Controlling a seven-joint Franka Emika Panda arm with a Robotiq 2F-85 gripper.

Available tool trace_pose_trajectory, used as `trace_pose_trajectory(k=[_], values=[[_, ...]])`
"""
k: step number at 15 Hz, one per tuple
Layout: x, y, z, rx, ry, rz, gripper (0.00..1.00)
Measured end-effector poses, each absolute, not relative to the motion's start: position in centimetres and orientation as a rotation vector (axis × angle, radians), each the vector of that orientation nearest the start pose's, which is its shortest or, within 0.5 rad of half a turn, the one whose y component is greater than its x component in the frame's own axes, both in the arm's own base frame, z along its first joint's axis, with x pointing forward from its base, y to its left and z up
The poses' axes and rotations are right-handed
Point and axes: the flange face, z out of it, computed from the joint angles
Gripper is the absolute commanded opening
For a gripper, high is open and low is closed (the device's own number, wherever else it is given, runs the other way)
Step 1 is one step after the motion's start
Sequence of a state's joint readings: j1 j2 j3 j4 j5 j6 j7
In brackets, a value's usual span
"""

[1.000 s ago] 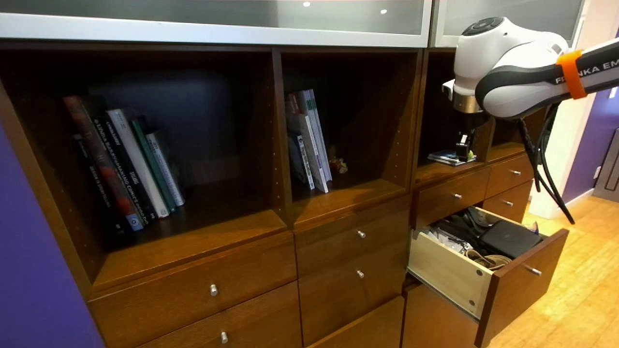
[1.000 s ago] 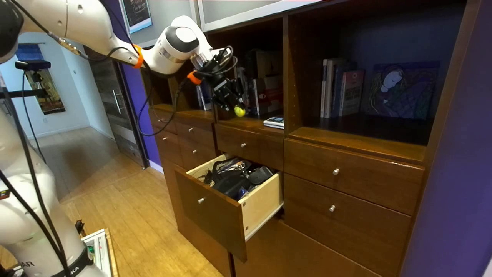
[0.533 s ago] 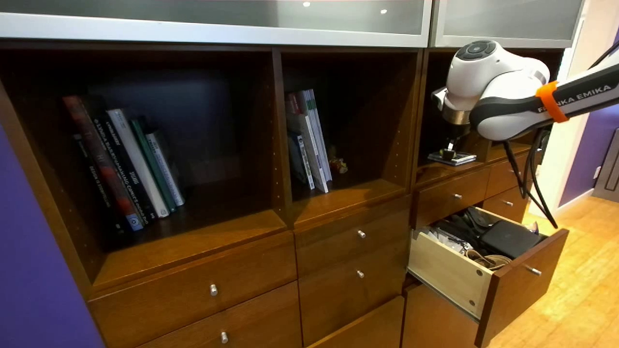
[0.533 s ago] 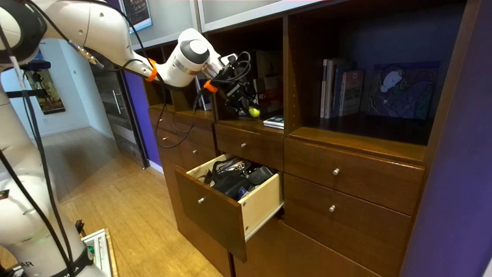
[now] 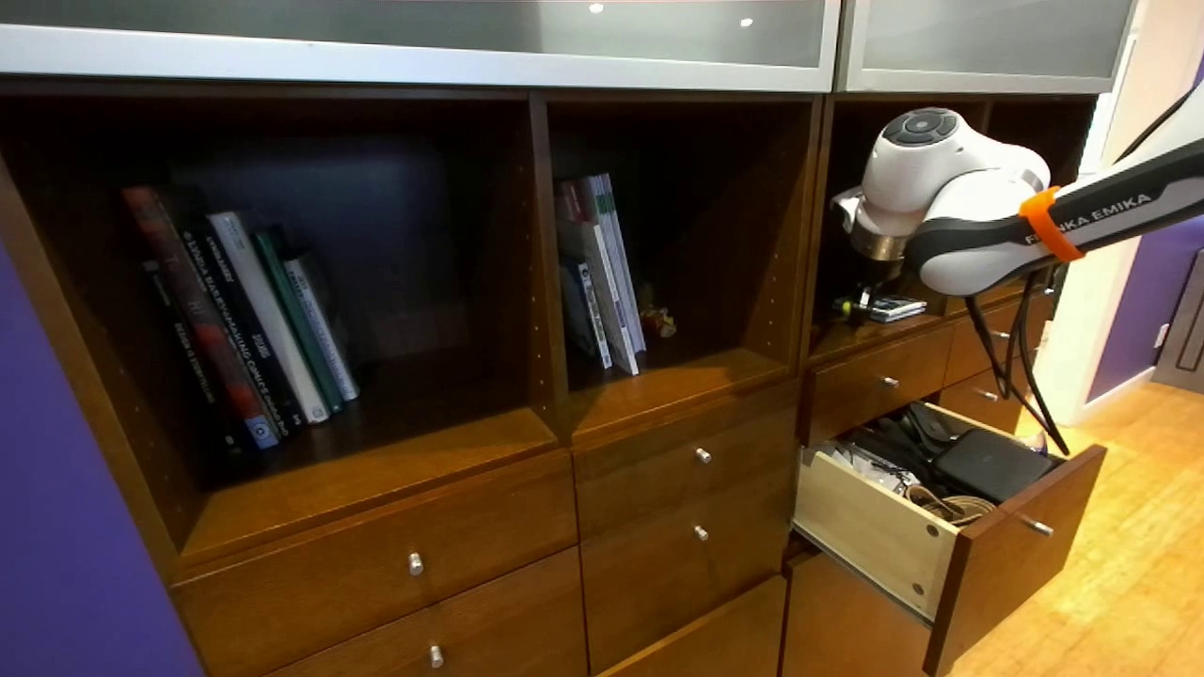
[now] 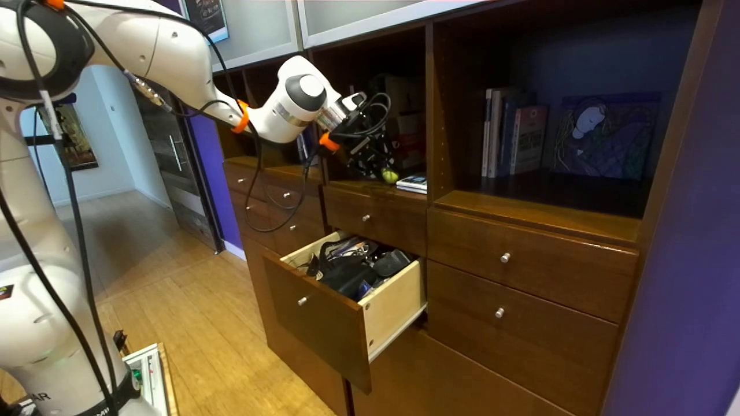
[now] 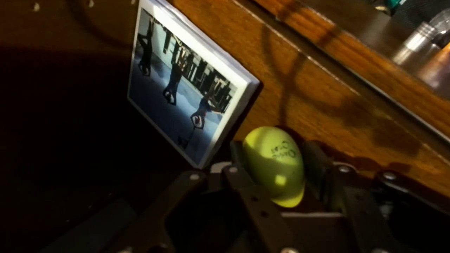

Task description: Put the yellow egg on the shelf above the open drawer

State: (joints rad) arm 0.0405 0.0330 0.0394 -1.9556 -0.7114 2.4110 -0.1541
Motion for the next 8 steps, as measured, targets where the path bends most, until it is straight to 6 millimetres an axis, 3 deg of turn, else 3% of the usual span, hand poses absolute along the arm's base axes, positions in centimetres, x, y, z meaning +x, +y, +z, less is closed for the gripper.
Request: trace_pose_trajectory(k=[1,5,8], values=[[60.1,4.4,50.4,2.366,0.835,0.495,0.61],[60.4,4.3,50.7,2.360,0.856,0.494,0.88],[60.5,4.1,51.7,2.378,0.882,0.492,1.00]])
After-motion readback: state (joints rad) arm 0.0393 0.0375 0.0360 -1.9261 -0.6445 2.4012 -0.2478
